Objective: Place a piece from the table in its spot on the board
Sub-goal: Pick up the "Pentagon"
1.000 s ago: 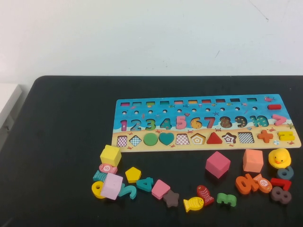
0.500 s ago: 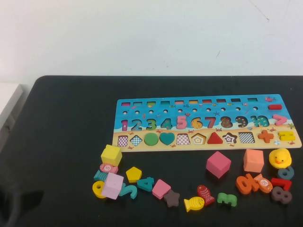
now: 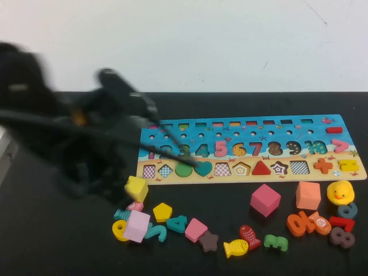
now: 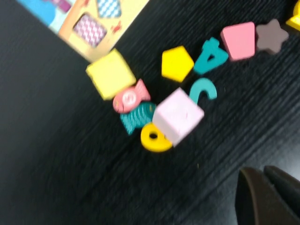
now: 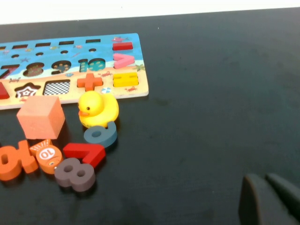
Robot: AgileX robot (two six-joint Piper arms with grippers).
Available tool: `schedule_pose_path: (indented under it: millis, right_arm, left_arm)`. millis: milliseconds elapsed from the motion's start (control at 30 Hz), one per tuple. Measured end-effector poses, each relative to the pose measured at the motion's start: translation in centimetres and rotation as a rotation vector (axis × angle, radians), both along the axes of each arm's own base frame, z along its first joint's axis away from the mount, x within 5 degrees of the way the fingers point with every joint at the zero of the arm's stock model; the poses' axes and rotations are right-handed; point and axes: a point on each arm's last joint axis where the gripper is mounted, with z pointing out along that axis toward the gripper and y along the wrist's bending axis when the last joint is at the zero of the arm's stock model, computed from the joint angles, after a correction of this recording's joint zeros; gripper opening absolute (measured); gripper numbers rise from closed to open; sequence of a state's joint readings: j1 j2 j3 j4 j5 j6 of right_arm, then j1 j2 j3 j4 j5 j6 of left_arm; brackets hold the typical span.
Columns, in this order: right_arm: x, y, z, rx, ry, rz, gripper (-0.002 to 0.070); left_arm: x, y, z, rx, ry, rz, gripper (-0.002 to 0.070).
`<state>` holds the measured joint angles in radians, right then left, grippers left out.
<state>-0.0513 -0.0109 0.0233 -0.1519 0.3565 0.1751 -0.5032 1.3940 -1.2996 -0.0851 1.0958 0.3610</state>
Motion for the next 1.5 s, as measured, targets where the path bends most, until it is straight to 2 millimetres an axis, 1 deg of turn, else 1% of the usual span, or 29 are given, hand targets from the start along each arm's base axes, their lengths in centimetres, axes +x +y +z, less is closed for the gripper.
schedule_pose_path:
  millis: [67,167,200,267,300,367,433,567,633,767,867,1033,1100,1300,1400,1500]
  right_arm:
    - [0.0,0.0,0.0,0.000,0.000,0.000,0.0018]
    - [0.0,0.0,0.0,0.000,0.000,0.000,0.0018]
    - [0.0,0.0,0.0,0.000,0.000,0.000,0.0019]
    - [0.0,0.0,0.0,0.000,0.000,0.000,0.0018]
    - [0.0,0.0,0.0,0.000,0.000,0.000,0.0019]
    - [0.0,0.0,0.0,0.000,0.000,0.000,0.0019]
    - [0.0,0.0,0.0,0.000,0.000,0.000,0.0019]
    - [0.0,0.0,0.0,0.000,0.000,0.000,0.0019]
    - [0.0,0.0,0.0,0.000,0.000,0.000,0.0019]
    - [0.0,0.0,0.0,0.000,0.000,0.000,0.0019]
    - [0.0,0.0,0.0,0.000,0.000,0.000,0.0018]
    - [0.0,0.0,0.0,0.000,0.000,0.000,0.0019]
    - [0.0,0.0,0.0,0.000,0.000,0.000,0.0019]
    - [0.0,0.0,0.0,0.000,0.000,0.000,0.0018]
    - [0.0,0.0,0.0,0.000,0.000,0.000,0.0019]
    - [0.0,0.0,0.0,0.000,0.000,0.000,0.0019]
  left_arm:
    - [0.9,-1.4,-0.6,0.024,0.014,-0.014,-0.0002]
    - [2.7,-3.8,-2.5,0.055,0.062,-0.008,-0.0002]
    - [3.8,-4.9,-3.9,0.072,0.095,0.001,-0.0001]
    - [4.7,-5.7,-5.4,0.089,0.131,0.014,0.0013]
    - [5.2,-6.1,-6.3,0.099,0.150,0.019,0.0033]
    - [6.0,-6.6,-7.7,0.118,0.189,0.038,0.0099]
    - [6.7,-7.2,-9.4,0.141,0.240,0.066,0.0207]
    - [8.3,-8.3,-12.1,0.139,0.282,0.160,0.0471]
    - [8.6,-8.5,-12.4,0.119,0.270,0.187,0.0478]
    - [9.0,-8.7,-12.4,0.085,0.246,0.218,0.0425]
    - [9.6,-8.0,-12.3,0.060,0.247,0.260,0.0395]
    - [10.7,-6.5,-12.2,0.019,0.259,0.322,0.0386]
    - [11.1,-6.2,-12.7,0.026,0.269,0.331,0.0386]
    - [11.4,-6.6,-14.9,0.055,0.316,0.317,0.0388]
    - [11.5,-6.7,-15.5,0.058,0.327,0.317,0.0398]
    - [11.5,-6.8,-15.6,0.055,0.325,0.315,0.0400]
